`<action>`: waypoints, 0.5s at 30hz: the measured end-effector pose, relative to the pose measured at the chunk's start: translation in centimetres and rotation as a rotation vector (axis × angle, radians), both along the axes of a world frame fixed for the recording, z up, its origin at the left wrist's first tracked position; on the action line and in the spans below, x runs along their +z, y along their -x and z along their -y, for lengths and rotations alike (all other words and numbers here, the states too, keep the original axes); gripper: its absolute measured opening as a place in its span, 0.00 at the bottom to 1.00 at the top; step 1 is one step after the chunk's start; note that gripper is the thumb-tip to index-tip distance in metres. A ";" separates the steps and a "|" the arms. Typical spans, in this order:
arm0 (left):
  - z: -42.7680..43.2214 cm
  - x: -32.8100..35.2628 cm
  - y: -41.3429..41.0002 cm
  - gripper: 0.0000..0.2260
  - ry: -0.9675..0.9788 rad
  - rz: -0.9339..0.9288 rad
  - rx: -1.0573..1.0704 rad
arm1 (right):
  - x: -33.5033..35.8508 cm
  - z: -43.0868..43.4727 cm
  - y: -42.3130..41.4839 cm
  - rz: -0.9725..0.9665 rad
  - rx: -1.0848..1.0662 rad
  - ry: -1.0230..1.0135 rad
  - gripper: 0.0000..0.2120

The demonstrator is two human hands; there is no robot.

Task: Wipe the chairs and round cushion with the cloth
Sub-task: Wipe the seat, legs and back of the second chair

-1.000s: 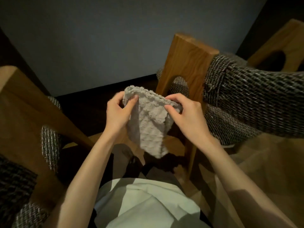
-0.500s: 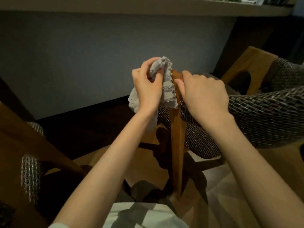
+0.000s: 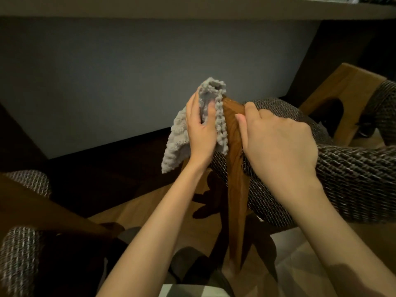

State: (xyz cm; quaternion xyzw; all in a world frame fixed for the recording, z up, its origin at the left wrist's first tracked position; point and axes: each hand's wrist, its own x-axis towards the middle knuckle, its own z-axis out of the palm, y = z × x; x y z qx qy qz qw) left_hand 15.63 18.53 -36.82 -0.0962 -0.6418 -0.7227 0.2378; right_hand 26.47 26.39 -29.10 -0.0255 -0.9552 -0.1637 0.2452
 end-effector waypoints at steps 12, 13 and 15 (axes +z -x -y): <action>-1.0 1.7 -1.7 0.17 0.205 -0.084 0.075 | -0.8 -0.1 0.3 -0.116 -0.021 -0.023 0.20; -0.8 1.5 -1.6 0.17 0.209 -0.081 0.074 | -1.1 -0.1 0.2 -0.145 -0.009 0.002 0.19; -0.2 0.5 -1.1 0.17 0.245 -0.074 0.065 | -1.8 0.0 -0.2 -0.216 0.048 0.049 0.18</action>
